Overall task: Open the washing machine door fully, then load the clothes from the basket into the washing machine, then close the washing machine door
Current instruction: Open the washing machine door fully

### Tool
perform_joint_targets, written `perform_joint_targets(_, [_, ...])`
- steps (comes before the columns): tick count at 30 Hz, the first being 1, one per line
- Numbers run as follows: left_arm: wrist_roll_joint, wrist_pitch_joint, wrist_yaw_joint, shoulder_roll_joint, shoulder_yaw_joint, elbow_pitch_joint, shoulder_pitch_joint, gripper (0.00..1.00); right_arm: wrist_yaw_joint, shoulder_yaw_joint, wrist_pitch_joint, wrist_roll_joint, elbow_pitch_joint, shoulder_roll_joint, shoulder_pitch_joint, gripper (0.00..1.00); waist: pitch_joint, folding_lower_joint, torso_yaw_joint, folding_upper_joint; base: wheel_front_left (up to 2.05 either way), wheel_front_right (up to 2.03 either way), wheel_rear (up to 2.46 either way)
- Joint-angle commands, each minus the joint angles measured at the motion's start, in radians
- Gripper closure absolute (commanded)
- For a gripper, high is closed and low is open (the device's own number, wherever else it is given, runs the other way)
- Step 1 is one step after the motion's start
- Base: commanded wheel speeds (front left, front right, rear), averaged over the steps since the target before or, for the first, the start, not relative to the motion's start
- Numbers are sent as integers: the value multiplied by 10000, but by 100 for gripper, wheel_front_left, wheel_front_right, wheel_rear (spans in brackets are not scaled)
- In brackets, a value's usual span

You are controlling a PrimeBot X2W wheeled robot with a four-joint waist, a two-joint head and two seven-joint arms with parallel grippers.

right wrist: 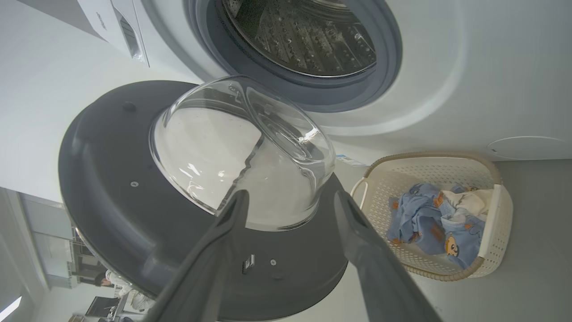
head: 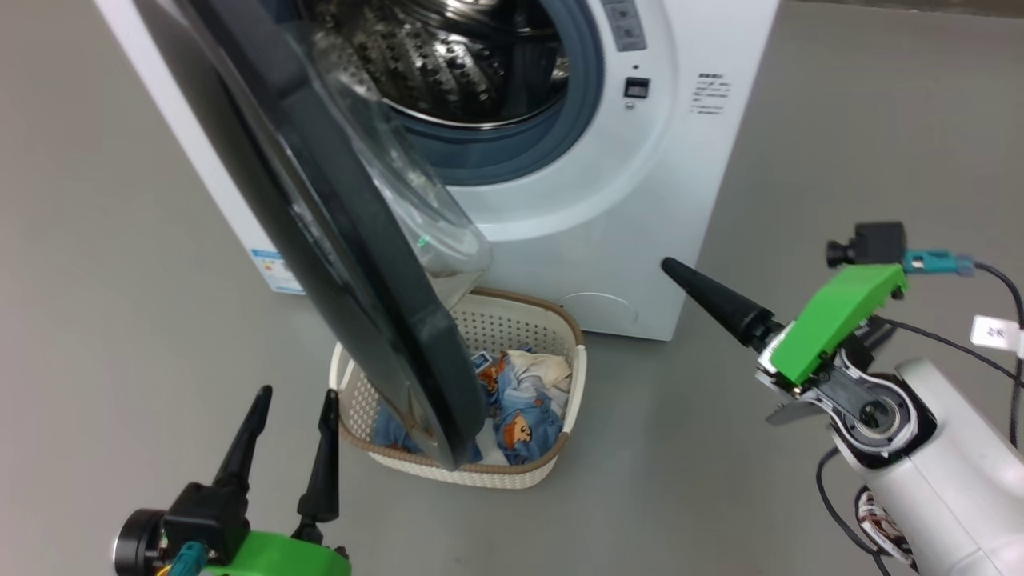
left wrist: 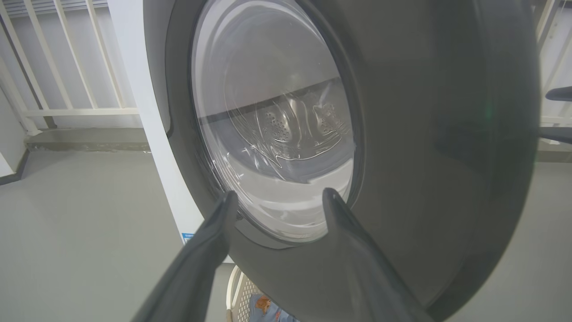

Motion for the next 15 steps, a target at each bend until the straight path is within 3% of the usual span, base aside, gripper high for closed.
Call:
perform_joint_targets(1, [77,-65,-72,164,413,-198,0,0,60,104,-464,-160,-171,-99,250,0,-270,0,-404,0,0,0,0])
perform_joint_targets(15, [269,-65,-179,109,840,-256,301,0,60,1176,-4244,-1371,588,-1398,1396,0,-428,0,-835,0,0,0,0])
